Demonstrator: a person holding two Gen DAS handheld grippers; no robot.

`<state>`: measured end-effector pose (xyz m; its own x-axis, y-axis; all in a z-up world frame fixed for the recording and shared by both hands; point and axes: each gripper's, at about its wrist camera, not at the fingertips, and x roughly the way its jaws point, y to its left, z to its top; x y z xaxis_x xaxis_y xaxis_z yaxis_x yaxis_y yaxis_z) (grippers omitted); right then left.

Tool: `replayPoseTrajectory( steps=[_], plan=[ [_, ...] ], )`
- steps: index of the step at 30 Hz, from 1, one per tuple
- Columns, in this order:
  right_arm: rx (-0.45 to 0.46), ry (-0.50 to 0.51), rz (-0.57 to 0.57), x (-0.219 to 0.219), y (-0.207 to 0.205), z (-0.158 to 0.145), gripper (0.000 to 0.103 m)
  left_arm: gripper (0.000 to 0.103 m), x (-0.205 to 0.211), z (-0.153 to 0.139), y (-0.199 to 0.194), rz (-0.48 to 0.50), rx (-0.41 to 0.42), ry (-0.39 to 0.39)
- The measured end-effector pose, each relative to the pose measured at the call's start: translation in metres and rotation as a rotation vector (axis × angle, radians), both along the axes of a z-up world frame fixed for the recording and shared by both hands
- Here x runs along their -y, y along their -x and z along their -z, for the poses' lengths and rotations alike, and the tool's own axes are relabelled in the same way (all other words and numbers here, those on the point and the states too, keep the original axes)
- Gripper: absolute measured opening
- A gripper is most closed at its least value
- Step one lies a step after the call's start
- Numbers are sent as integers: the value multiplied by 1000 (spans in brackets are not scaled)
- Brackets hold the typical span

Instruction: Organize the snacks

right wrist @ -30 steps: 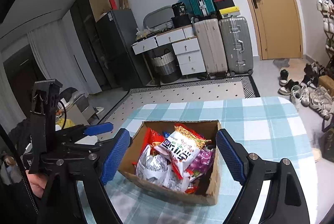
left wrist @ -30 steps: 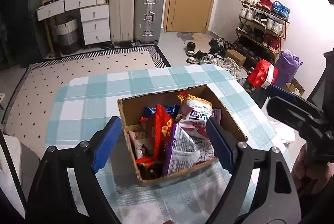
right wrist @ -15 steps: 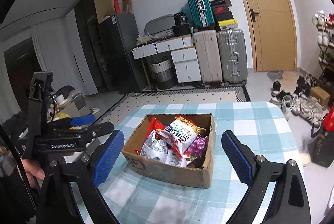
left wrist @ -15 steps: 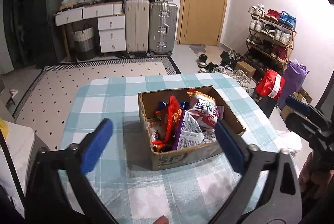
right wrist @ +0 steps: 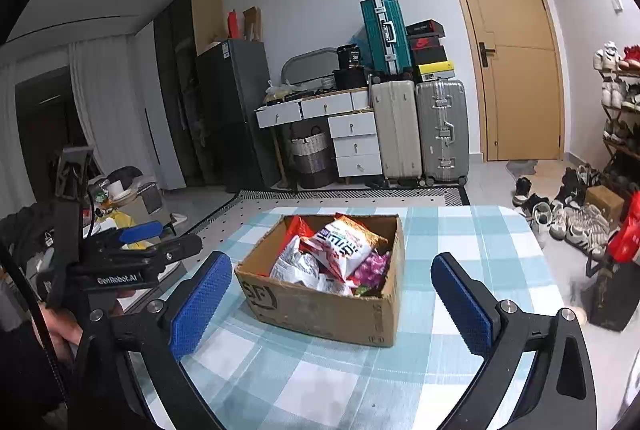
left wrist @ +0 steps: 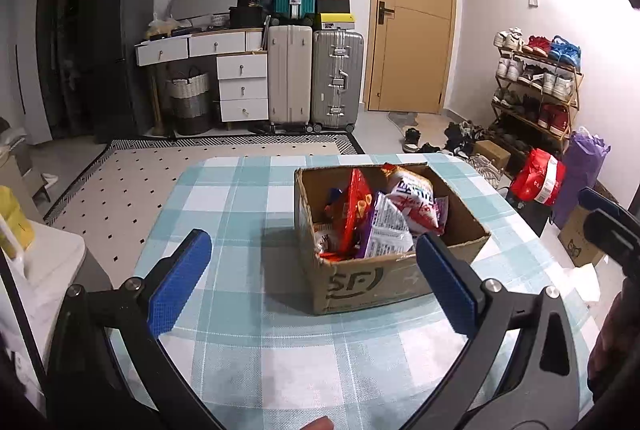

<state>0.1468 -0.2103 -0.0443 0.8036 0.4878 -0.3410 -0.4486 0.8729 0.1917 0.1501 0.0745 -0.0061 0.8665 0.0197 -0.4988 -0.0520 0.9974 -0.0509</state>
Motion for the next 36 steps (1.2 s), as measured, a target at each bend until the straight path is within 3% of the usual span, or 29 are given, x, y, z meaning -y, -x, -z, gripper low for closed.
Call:
replayPoseTrajectory(
  steps=[16, 24, 27, 36],
  plan=[
    [5, 3, 85, 26, 6, 50, 102, 102, -6, 61, 15, -51, 93, -58],
    [86, 52, 96, 29, 10, 77, 102, 102, -17, 91, 11, -86, 84, -24],
    [121, 86, 140, 27, 13, 85, 102, 102, -17, 102, 12, -116, 100, -49],
    [130, 139, 127, 17, 9, 98, 102, 102, -17, 104, 11, -119, 144, -62]
  ],
)
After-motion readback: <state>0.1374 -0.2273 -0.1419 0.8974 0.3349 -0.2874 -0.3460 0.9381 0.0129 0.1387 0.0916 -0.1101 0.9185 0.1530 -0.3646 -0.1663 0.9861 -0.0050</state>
